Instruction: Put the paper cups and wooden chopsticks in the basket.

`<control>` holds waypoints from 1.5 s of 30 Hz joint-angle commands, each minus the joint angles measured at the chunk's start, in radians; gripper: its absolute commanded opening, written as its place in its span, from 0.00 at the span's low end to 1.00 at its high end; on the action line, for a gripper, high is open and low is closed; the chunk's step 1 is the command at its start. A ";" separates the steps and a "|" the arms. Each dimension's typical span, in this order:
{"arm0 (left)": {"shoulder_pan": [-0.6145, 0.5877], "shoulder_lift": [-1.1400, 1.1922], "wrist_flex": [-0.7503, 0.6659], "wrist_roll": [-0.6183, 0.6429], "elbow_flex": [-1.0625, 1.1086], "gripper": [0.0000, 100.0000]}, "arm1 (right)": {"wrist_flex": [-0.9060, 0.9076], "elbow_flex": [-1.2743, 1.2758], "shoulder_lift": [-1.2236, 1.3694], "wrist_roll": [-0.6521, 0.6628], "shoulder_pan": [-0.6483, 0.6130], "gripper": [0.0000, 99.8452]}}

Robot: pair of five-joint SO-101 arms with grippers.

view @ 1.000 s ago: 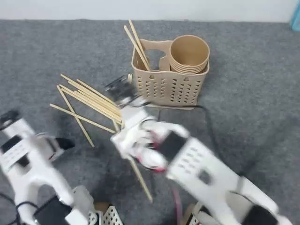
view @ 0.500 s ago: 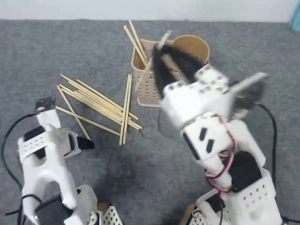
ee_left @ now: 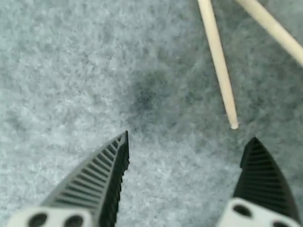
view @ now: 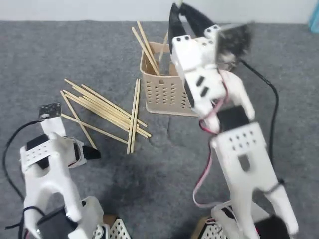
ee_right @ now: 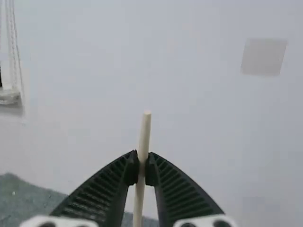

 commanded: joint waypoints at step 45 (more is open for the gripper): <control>0.005 -0.002 0.058 0.025 -0.200 0.25 | 1.362 0.169 -0.591 0.100 0.053 0.01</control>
